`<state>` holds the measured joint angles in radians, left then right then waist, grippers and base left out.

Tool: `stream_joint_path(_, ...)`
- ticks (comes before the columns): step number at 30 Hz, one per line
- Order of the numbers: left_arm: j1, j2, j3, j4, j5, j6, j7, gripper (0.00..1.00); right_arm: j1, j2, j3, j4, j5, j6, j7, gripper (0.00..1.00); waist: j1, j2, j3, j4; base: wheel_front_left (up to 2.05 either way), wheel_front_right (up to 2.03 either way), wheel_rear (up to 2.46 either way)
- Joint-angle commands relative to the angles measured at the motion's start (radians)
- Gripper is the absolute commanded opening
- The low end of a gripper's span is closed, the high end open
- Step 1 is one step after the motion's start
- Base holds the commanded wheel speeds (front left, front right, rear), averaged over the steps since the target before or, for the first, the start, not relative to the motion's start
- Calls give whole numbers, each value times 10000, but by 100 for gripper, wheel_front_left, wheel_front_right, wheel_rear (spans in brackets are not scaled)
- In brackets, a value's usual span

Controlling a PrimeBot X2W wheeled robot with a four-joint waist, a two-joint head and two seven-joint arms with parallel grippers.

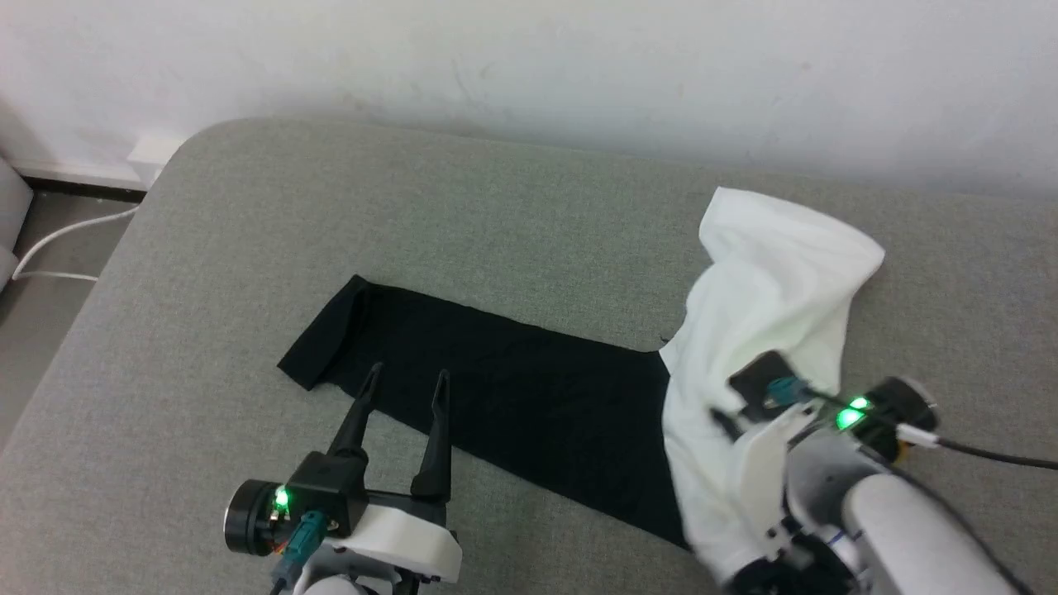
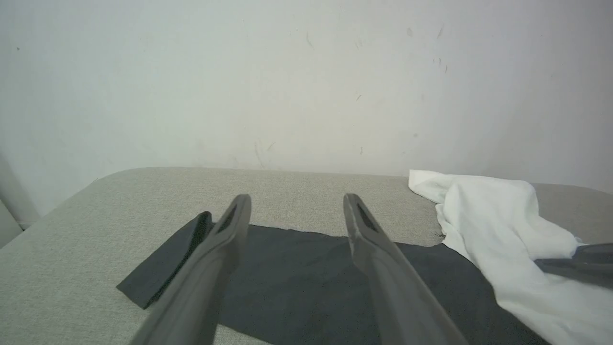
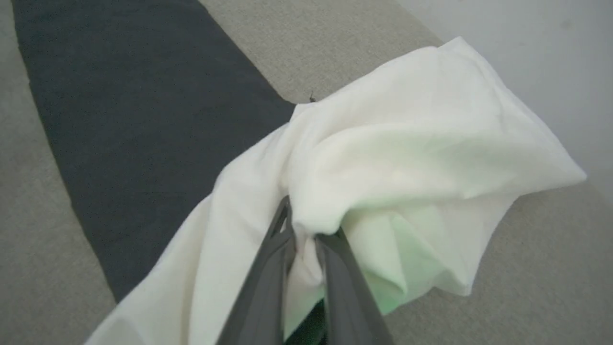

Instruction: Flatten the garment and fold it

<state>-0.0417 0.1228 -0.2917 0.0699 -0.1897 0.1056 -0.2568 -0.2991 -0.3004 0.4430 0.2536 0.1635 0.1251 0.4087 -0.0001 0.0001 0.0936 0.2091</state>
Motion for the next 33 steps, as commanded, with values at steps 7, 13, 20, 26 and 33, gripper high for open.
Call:
stream_joint_path(7, 171, -132, 88, 191, 126, -227, -49, 100, -253, 387, 1357, 1026, 1400, 56, -108, 100, 1, -1, -208, -33, 0, 0, 0)
stream_joint_path(13, 437, -113, 260, 280, 136, -273, -49, 100, 183, 343, 96, 591, 2493, 56, -237, 100, 1, -1, -563, -249, 0, 0, 0)
stream_joint_path(20, 494, -143, 399, 229, 161, -333, -49, 100, 1343, -1, -2648, -1246, 2655, 56, 1053, 100, 1, -1, -696, -454, 0, 0, 0)
stream_joint_path(26, 319, -250, 311, 189, 241, -436, -49, 100, 1163, 597, -3875, -1155, 2417, 56, 2295, 100, 1, -1, -310, -355, 0, 0, 0)
stream_joint_path(33, 21, -362, 218, 269, 324, -516, -49, 100, -196, 913, -4083, 407, 2179, 56, 2724, 100, 1, -1, 335, 66, 0, 0, 0)
